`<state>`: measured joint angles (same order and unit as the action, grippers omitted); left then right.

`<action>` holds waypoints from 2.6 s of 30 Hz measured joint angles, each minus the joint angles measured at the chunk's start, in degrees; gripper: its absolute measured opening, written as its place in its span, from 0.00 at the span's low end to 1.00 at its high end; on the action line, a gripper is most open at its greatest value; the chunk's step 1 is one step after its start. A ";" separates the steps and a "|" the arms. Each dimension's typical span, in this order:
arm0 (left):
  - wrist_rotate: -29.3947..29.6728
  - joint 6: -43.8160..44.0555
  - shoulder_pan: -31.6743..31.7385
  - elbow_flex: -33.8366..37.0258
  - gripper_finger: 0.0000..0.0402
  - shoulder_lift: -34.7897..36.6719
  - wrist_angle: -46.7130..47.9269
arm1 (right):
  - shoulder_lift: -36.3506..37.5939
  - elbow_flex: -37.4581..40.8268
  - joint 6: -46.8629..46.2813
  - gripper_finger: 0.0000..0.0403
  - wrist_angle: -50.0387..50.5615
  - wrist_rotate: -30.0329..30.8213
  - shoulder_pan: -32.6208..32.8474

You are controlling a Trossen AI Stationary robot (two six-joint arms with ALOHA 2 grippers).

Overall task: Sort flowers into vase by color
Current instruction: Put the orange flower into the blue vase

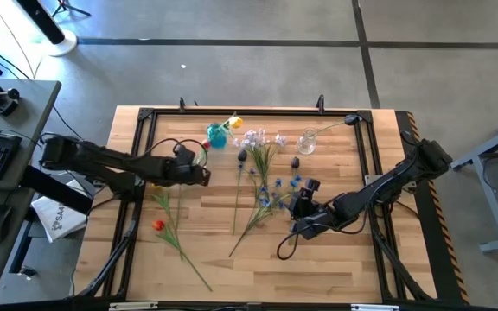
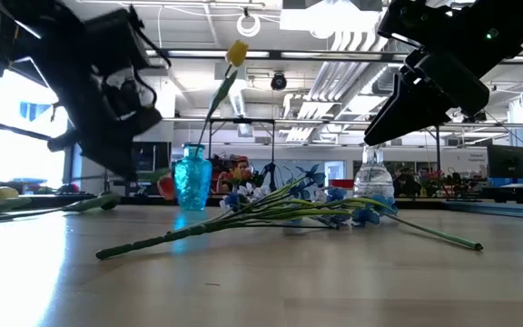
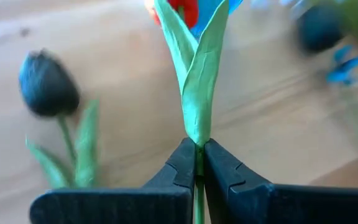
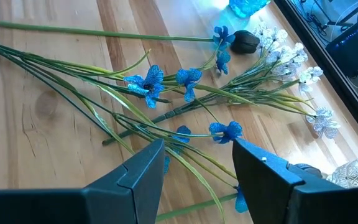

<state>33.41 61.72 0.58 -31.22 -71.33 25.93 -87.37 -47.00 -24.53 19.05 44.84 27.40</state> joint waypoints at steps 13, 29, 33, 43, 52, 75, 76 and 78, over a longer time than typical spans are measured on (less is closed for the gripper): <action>14.12 -13.53 -6.82 -0.09 0.00 11.57 -9.12 | 0.00 0.00 5.62 0.22 -3.82 -7.77 0.02; 20.19 -61.51 -6.84 1.37 0.00 12.44 -50.75 | -4.07 0.02 26.18 0.01 -30.32 -20.99 -6.06; 1.99 -78.86 -2.27 7.57 0.00 12.41 -77.70 | -7.83 0.02 28.07 0.01 -37.96 -23.82 -7.55; -25.98 -72.43 22.74 10.18 0.00 7.20 -97.58 | -10.88 0.04 29.14 0.00 -43.31 -23.87 -8.17; -45.22 -66.26 34.24 -0.55 0.00 -10.34 -102.62 | -10.86 0.04 29.53 0.00 -44.74 -24.01 -9.79; -47.91 -61.74 35.86 -2.99 0.17 -23.09 -97.82 | -10.84 0.04 26.03 0.00 -44.06 -24.41 -8.86; -48.00 -61.80 35.86 -2.99 0.20 -23.01 -96.86 | -10.82 0.04 26.03 0.00 -43.93 -24.41 -8.85; -48.04 -61.93 35.85 -2.99 0.26 -22.09 -94.19 | -10.82 0.04 26.03 0.00 -43.64 -24.41 -8.85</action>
<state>-14.63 -0.21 36.43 -34.22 -93.41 -68.26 -98.19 -46.96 1.50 -24.59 20.43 18.55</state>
